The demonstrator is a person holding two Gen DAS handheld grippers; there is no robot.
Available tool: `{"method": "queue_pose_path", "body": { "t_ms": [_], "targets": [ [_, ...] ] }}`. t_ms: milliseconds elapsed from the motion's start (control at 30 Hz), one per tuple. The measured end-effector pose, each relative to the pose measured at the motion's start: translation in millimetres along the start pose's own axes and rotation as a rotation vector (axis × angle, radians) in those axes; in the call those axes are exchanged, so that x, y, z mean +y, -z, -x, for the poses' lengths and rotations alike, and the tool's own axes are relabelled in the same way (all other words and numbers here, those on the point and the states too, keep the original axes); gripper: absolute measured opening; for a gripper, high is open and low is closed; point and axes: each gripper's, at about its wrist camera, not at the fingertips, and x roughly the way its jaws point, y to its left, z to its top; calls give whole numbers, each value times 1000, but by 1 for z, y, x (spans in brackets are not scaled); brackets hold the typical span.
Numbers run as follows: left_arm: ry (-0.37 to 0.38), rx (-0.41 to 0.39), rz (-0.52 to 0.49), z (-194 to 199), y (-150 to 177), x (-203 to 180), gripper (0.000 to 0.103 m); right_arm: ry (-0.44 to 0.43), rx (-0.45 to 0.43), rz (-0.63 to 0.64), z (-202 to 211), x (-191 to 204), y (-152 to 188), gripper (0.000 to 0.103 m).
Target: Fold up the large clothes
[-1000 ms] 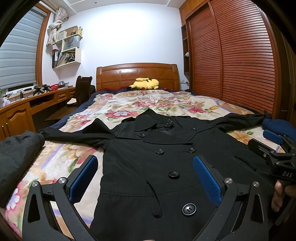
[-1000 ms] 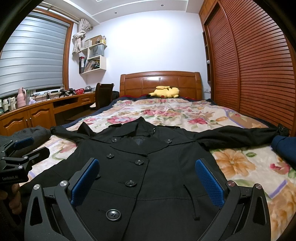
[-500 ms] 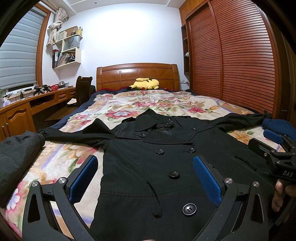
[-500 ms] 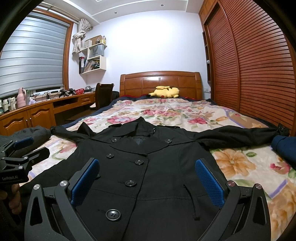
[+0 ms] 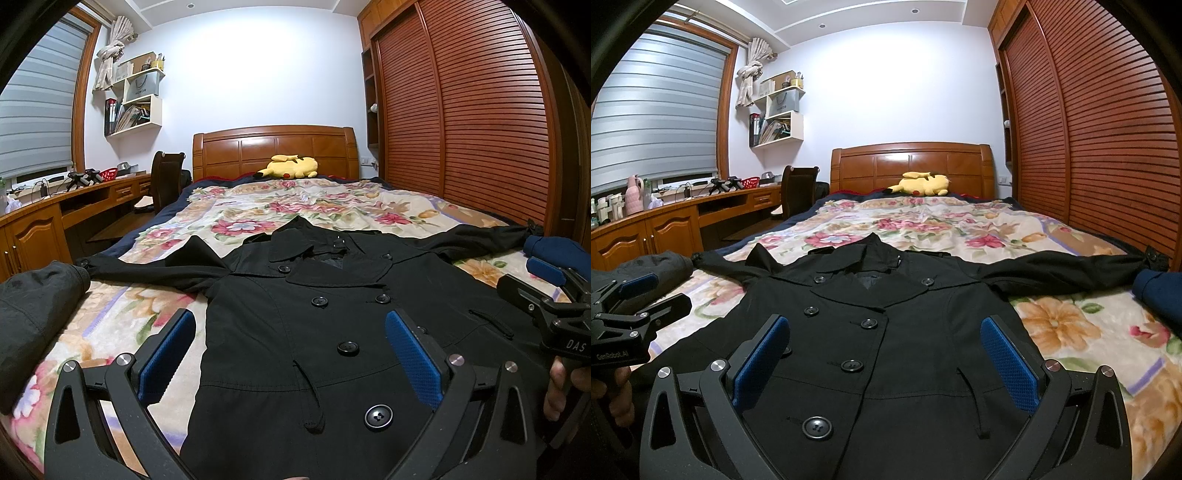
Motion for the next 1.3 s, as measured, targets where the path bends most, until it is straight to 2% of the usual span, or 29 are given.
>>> {"method": "queue_pose_path", "body": {
  "t_ms": [200,333,567,933,1300],
  "targets": [
    [-4,1,-2,0,0,0,103,-2,3,0,0,0,0,103],
    [-12,8,9,4,-2,13,103,-17,14,4,-3,4,-2,103],
    [-41,49,41,3,-4,44,103,-74,46,10,-17,14,-10,103],
    [-100,88,59,1,-10,81,103,-126,31,63,-32,26,-26,103],
    [-157,122,96,-16,-11,134,103,-168,53,112,-56,32,-26,103]
  ]
}}
